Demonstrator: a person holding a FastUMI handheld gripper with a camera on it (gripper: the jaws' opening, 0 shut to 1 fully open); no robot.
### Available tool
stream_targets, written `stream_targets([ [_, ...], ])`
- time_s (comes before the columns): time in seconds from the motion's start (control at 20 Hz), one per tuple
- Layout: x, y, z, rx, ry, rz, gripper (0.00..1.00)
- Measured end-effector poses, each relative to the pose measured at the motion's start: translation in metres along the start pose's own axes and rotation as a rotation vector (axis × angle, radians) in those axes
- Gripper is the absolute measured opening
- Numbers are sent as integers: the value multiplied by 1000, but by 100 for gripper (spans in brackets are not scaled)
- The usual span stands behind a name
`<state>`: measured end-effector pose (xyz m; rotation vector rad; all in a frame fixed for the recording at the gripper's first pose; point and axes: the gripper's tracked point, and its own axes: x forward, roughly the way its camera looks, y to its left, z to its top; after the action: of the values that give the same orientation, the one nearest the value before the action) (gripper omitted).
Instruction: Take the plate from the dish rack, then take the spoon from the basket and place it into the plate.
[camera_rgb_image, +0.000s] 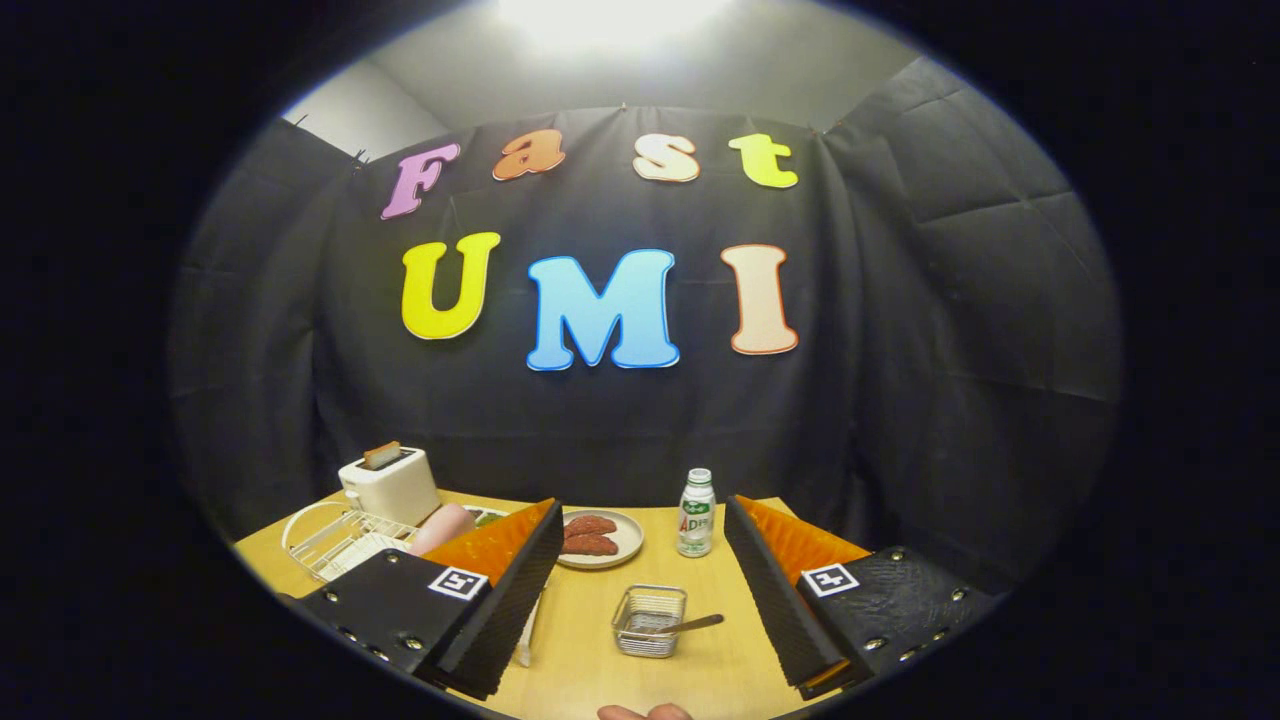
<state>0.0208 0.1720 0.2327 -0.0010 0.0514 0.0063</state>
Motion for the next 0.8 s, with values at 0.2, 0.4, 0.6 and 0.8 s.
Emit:
stream_targets([
  [0.2, 9, 65, 11, -16, 55, 82, 98],
  [0.4, 26, 119, 8, -14, 147, 127, 98],
  [0.6, 45, 144, -11, 1, 298, 73, 98],
  [0.8, 65, 166, -37, 7, 441, 50, 95],
])
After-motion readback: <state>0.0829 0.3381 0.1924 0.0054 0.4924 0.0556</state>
